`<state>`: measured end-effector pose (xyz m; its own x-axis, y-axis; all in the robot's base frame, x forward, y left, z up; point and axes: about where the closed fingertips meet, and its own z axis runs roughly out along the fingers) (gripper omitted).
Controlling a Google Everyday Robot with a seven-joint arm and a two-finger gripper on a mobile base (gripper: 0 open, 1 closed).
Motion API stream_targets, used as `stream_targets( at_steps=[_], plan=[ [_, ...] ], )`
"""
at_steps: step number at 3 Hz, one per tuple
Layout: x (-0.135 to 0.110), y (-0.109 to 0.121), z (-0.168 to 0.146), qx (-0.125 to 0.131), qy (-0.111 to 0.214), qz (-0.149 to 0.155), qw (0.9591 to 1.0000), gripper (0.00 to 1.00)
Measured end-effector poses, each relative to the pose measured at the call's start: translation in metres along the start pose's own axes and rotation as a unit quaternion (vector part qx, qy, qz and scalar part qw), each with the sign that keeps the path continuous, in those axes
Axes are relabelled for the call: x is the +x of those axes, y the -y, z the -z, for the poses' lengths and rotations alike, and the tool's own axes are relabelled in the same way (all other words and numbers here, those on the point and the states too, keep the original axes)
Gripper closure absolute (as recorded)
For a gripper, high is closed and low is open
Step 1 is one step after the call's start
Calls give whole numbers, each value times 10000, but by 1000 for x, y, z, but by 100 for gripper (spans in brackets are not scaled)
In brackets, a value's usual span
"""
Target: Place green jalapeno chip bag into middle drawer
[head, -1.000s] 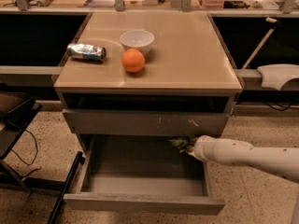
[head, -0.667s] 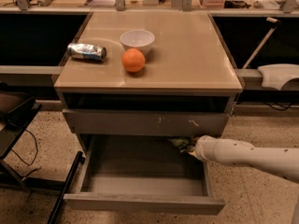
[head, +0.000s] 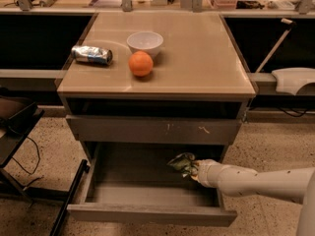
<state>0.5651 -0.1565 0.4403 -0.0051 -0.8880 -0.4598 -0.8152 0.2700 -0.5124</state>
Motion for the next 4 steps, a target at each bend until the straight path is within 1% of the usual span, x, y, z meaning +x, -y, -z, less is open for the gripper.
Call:
stream_targets(
  at_steps=[1,2,3,4],
  plan=[
    [-21,-34,-31,-459,275,275,9982,100],
    [-42,-62,-66,-1044,475,485,9922,100],
    [-40,-66,-68,-1152,457,470,9912,81],
    [-40,-66,-68,-1152,457,471,9912,58]
  ],
)
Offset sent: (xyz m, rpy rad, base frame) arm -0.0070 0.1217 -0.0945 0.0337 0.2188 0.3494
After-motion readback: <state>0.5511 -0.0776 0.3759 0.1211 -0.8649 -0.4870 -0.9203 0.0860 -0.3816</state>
